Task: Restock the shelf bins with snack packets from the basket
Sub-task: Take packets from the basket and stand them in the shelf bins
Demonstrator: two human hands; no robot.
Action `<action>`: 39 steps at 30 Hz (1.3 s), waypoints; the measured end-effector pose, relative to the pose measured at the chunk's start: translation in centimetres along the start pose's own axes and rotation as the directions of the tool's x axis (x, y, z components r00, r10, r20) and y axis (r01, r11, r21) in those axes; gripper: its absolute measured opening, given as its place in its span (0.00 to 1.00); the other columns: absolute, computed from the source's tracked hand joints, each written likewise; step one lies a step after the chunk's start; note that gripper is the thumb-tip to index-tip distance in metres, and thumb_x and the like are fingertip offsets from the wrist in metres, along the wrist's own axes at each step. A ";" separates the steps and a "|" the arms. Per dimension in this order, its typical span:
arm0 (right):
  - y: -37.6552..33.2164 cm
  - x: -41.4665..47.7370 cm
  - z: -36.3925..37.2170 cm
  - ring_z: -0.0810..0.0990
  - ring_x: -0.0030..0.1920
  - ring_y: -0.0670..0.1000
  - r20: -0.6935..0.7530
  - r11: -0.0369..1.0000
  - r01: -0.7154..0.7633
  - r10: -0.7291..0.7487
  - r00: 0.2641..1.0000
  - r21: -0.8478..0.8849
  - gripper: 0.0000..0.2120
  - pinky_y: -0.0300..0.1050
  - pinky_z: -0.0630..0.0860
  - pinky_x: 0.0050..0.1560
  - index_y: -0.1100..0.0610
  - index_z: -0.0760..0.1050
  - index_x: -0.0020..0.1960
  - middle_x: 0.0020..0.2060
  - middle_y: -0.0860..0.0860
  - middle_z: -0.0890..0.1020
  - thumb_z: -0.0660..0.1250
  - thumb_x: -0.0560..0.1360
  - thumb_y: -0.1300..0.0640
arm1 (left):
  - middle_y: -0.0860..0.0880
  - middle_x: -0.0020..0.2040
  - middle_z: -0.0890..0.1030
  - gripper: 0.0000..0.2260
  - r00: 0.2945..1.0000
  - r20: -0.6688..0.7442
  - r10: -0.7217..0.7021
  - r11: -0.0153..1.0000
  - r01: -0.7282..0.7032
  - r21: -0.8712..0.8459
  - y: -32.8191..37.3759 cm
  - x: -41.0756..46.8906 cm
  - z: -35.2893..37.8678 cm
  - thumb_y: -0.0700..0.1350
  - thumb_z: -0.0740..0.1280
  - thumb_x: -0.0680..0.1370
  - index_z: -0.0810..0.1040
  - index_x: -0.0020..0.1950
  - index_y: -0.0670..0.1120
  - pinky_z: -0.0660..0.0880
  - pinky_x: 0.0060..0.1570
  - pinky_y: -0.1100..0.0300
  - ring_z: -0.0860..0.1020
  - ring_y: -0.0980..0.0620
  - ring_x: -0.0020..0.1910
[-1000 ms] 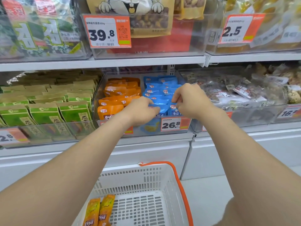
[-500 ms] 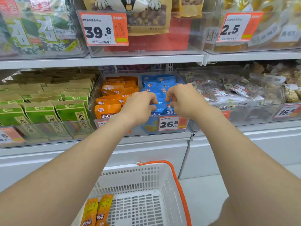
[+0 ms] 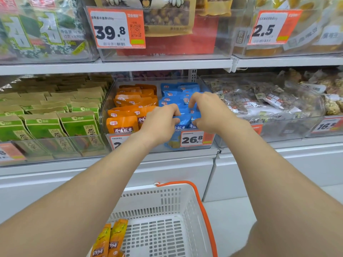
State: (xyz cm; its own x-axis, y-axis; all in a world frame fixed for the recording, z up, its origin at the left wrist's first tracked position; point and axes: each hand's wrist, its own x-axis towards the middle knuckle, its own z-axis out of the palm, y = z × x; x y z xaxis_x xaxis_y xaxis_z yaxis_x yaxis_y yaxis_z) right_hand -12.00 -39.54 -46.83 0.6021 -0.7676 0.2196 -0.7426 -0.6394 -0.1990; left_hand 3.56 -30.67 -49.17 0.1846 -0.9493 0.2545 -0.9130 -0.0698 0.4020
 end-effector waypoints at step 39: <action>-18.3 -15.8 18.3 0.72 0.35 0.51 0.808 0.806 0.560 -0.193 0.556 -0.192 0.09 0.50 0.74 0.40 0.55 0.70 0.43 0.40 0.51 0.71 0.63 0.79 0.65 | 0.48 0.46 0.82 0.07 0.661 0.717 -0.219 0.953 -0.012 0.302 -20.5 -25.7 13.0 0.47 0.62 0.79 0.80 0.50 0.48 0.79 0.43 0.51 0.77 0.46 0.43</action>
State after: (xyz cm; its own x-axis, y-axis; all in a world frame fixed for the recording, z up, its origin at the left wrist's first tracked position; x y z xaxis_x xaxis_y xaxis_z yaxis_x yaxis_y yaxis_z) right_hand -2.53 -16.54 -64.18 0.7155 -0.3382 -0.6112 -0.3177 -0.9368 0.1465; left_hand 12.84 -8.84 -75.41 0.0611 -0.8323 -0.5509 -0.9823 -0.1480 0.1146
